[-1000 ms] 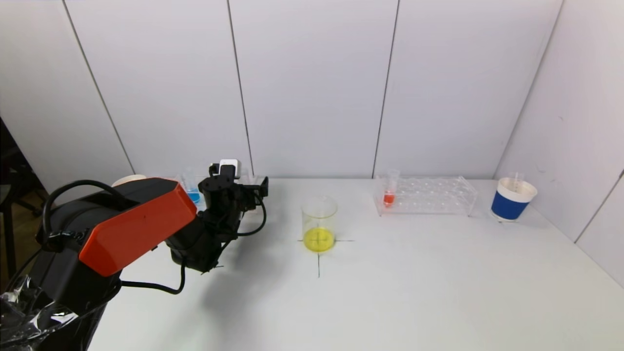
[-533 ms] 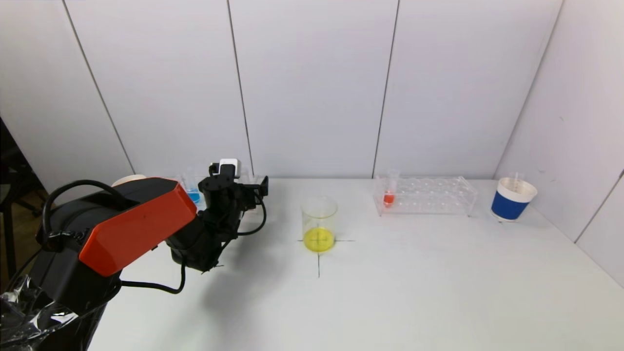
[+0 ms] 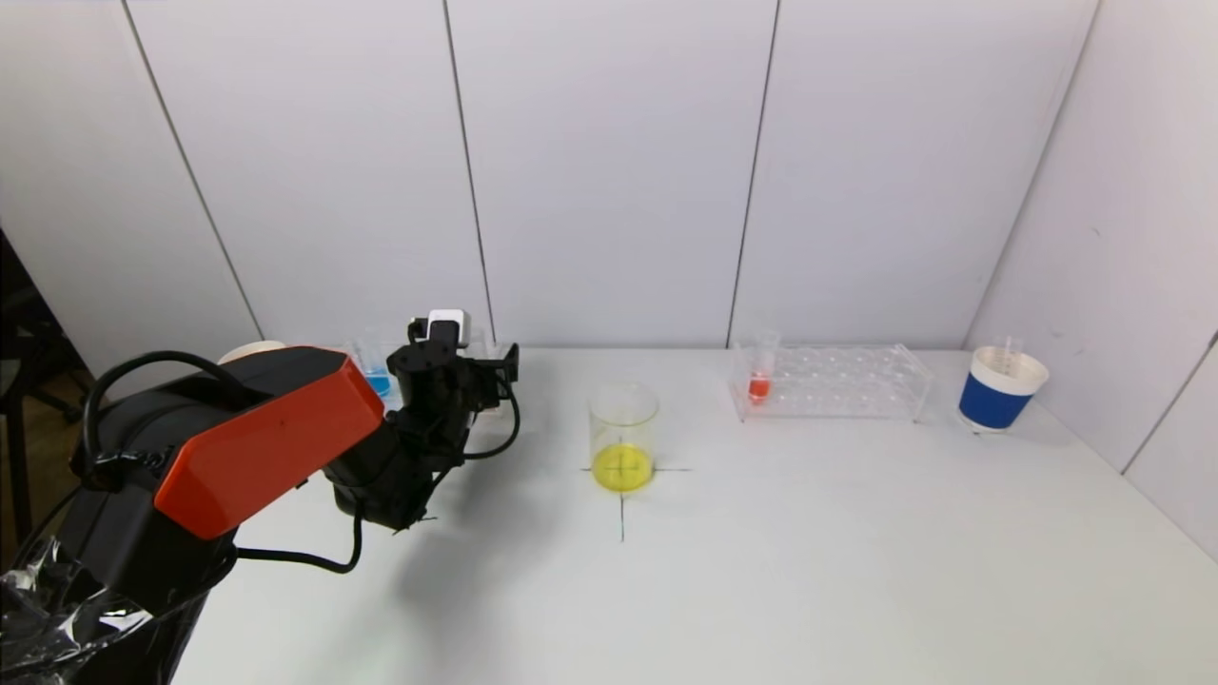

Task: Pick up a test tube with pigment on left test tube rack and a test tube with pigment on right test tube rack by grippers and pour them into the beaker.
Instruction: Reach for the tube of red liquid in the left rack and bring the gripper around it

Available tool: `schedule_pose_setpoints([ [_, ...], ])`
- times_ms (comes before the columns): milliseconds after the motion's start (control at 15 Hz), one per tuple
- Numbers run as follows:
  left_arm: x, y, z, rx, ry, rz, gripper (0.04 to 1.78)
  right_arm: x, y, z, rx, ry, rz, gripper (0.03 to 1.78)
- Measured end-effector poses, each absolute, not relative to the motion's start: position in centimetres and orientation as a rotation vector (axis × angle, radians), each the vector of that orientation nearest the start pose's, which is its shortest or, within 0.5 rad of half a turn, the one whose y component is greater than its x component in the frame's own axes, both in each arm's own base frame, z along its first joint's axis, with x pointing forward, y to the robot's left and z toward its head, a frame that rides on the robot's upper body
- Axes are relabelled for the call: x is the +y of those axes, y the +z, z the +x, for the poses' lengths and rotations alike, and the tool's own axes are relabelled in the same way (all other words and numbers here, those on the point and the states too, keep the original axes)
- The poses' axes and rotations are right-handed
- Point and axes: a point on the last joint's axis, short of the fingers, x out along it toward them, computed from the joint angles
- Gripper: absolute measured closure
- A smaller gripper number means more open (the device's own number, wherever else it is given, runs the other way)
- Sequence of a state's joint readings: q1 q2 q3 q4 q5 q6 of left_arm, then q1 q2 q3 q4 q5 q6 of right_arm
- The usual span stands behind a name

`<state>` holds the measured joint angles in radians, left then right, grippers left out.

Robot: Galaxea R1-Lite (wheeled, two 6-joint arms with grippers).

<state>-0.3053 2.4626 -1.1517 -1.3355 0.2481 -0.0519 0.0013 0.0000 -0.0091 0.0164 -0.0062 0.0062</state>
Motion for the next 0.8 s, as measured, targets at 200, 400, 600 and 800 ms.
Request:
schedule_pose_setpoints([
  [200, -13.09, 4.16, 43.38, -0.024, -0.057, -0.059, 0.72, -0.02, 7.63, -2.35, 0.008, -0.004, 0.006, 0.04],
  [400, -13.09, 4.18, 43.38, -0.025, -0.057, -0.059, 1.27, -0.02, 7.63, -2.35, 0.007, -0.005, 0.006, 0.04],
  [600, -13.1, 4.18, 43.38, -0.025, -0.058, -0.059, 1.33, -0.02, 7.63, -2.35, 0.008, -0.005, 0.006, 0.04],
  [800, -13.1, 4.18, 43.38, -0.024, -0.059, -0.059, 1.33, -0.02, 7.63, -2.35, 0.008, -0.004, 0.006, 0.04],
])
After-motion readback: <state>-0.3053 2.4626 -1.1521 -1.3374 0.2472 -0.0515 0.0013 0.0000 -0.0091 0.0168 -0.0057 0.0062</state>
